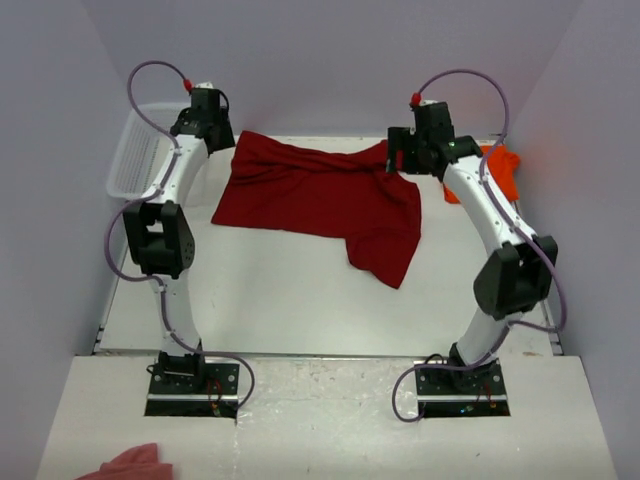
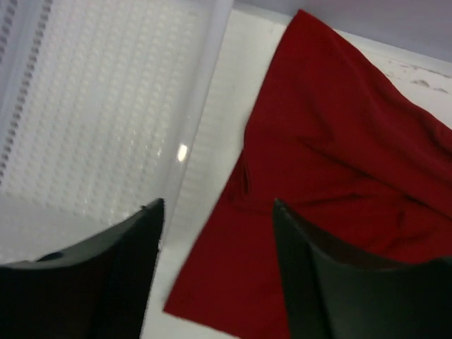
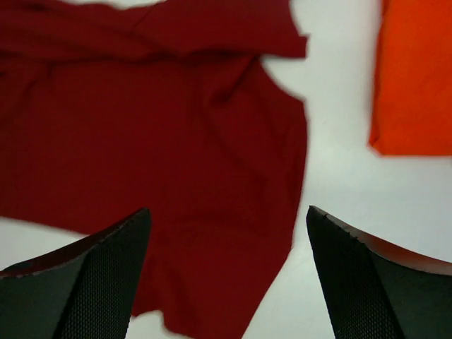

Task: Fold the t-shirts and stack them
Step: Flatten out the tshirt

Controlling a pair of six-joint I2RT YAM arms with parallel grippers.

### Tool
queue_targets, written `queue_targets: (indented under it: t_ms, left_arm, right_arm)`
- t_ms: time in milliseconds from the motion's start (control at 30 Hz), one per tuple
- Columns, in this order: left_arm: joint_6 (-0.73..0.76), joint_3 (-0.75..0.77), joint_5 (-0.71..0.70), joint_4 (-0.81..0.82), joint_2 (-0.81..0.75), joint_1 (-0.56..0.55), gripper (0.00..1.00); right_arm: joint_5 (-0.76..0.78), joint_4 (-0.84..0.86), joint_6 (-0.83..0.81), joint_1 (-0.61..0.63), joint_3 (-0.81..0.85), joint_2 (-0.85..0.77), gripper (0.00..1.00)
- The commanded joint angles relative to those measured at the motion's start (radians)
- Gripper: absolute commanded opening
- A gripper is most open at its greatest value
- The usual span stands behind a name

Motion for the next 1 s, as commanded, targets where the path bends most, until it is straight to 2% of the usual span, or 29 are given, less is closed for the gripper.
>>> queue_targets:
  t_ms: [0,67,100,233,300,433,600,967]
  left_arm:
    - [-0.103,-0.137,0.05,-0.178,-0.127,-0.004,0.56]
    - [-0.104,-0.249,0.063,-0.198,-0.161,-0.003,0.37]
    - [-0.109,-0.284,0.046,-0.201,-0.176,-0.003,0.36]
    - [-0.107,-0.483,0.122,-0.143,-0.262,0.0,0.38]
    - [-0.112,-0.54,0.159,-0.13,-0.293,-0.003,0.47]
    - [-0.104,-0.664,0.135,-0.091,-0.331,-0.003,0.48]
    - [-0.104,-0.678,0.101,-0.074,-0.313,-0.003,0.49]
    - [-0.118,-0.626,0.026,-0.062,-0.276,-0.003,0.49]
  right_arm:
    - [-0.055,0.034,0.196,0.112,-0.199,-0.231,0.89]
    - [-0.111,0.07,0.238,0.135,-0.308,-0.28,0.86]
    - [-0.122,0.117,0.244,0.143,-0.413,-0.323,0.81]
    - [-0.107,0.13,0.255,0.181,-0.555,-0.385,0.76]
    - [-0.101,0.145,0.262,0.19,-0.62,-0.412,0.76]
    - [-0.124,0.169,0.273,0.201,-0.684,-0.506,0.77]
    - [-0.124,0.199,0.259,0.206,-0.721,-0.57,0.78]
    - [-0.168,0.242,0.253,0.204,-0.787,-0.604,0.77]
